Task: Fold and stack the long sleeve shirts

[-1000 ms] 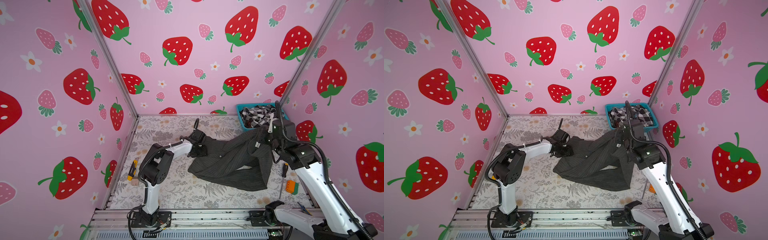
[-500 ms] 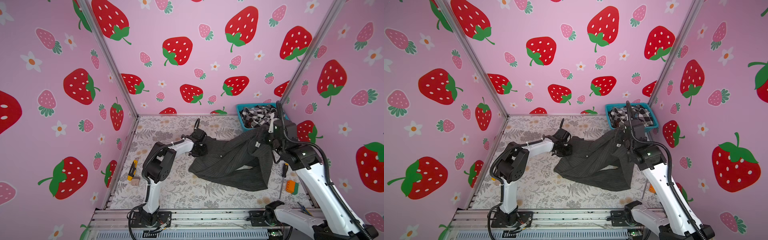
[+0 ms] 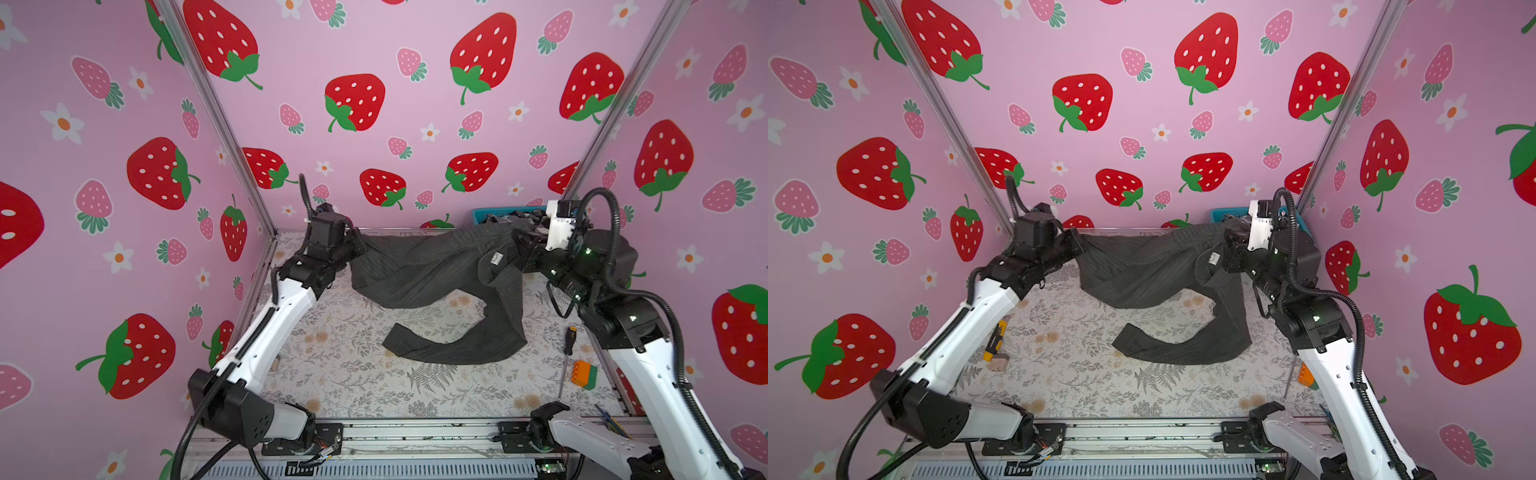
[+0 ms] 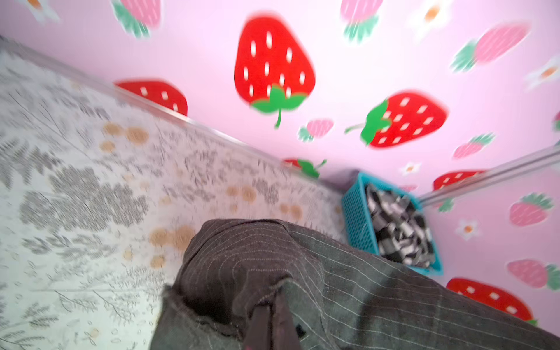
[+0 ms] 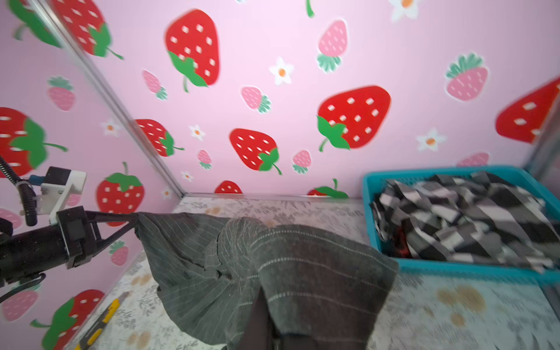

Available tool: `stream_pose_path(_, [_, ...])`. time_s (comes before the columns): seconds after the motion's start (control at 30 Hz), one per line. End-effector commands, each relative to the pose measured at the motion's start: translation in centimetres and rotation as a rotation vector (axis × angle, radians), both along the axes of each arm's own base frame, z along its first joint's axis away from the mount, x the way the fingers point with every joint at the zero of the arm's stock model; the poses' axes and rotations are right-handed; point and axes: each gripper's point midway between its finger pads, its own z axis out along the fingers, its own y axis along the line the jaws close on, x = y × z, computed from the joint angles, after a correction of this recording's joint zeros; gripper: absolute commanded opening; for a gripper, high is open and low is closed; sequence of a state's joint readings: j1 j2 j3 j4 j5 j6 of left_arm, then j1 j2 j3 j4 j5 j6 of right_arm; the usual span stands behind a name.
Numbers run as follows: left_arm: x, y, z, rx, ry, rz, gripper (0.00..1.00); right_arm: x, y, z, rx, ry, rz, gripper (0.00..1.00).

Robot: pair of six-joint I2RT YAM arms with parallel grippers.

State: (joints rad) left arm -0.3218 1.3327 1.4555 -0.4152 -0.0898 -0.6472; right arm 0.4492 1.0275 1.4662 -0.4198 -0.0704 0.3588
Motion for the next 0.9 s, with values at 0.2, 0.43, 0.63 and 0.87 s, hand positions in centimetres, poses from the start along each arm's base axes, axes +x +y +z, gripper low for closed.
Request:
stream_pose_path(0.2, [-10.9,14.9,14.2,-0.001,-0.321,0.513,0.0,-9.2,-0.1,18.5,0.107,-0.575,0.21,0.0])
stream_pose_path(0.43, [-16.2,17.9,18.5,-0.011,-0.4,0.656,0.0,-12.1,-1.2,21.6,0.137,-0.643,0.226,0.0])
stream_pose_path(0.63, [-9.8,14.3,13.6,0.057,-0.178,0.459,0.0,-5.7,0.0,15.5,0.167,-0.399,0.15,0.0])
stream_pose_path(0.87, [1.4,9.7,-8.9,0.065,0.438,0.198,0.75,8.3,3.7,-4.8,0.088,0.148,-0.019,0.0])
